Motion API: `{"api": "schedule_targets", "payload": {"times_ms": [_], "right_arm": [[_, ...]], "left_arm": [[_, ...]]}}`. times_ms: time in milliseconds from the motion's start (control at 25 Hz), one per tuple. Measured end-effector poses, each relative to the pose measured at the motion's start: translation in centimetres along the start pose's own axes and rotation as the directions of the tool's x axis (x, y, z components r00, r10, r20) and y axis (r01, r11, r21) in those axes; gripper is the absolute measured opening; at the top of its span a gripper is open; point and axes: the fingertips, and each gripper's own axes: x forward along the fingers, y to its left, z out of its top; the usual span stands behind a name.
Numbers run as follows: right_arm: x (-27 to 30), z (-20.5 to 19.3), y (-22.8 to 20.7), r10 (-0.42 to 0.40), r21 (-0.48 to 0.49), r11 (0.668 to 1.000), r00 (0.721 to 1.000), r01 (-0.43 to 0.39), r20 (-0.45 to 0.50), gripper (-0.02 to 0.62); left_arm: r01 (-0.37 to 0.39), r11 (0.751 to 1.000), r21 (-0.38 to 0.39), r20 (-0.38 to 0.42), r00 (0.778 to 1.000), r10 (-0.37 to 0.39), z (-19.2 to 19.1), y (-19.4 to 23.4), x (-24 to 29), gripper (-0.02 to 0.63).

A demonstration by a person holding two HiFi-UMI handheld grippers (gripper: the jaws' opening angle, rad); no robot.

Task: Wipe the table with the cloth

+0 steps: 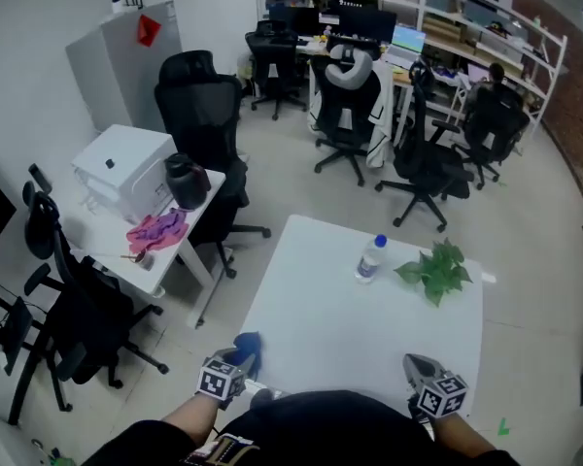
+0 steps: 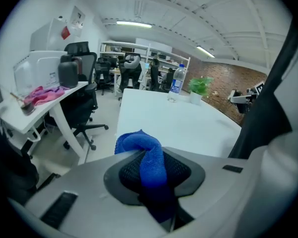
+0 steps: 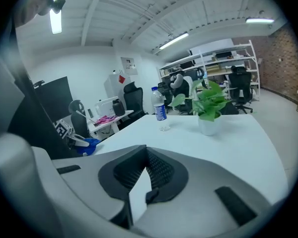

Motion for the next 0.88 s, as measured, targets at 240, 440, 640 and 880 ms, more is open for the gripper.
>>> {"api": "schedule_targets", "payload": {"times_ms": [240, 440, 640, 880], "right_arm": [[3.8, 0.7, 2.4, 0.062, -0.065, 0.996, 0.997, -0.066, -0.055, 0.011], [5.2, 1.9, 4.4, 0.095, -0.093, 0.991, 0.994, -0.1, -0.059, 0.012], [4.3, 2.3, 4.0, 0.074, -0.08, 0.994, 0.997, -0.076, -0.036, 0.012], [1.5, 2.8, 0.7, 0.009, -0.02, 1.0, 1.0, -0.009, 0.026, 0.012]], "left_arm": [[-0.016, 1.0, -0.007, -0.049, 0.999, 0.015, -2.0, 1.7, 1.4, 0.081], [0.014, 1.0, 0.025, -0.104, 0.995, -0.011, -3.3, 1.6, 2.7, 0.084], [0.061, 0.998, 0.021, -0.097, 0.994, -0.059, -2.3, 1.5, 2.2, 0.18], [0.09, 0.995, 0.052, 0.087, 0.992, -0.095, 5.5, 0.0, -0.1, 0.324]]}}
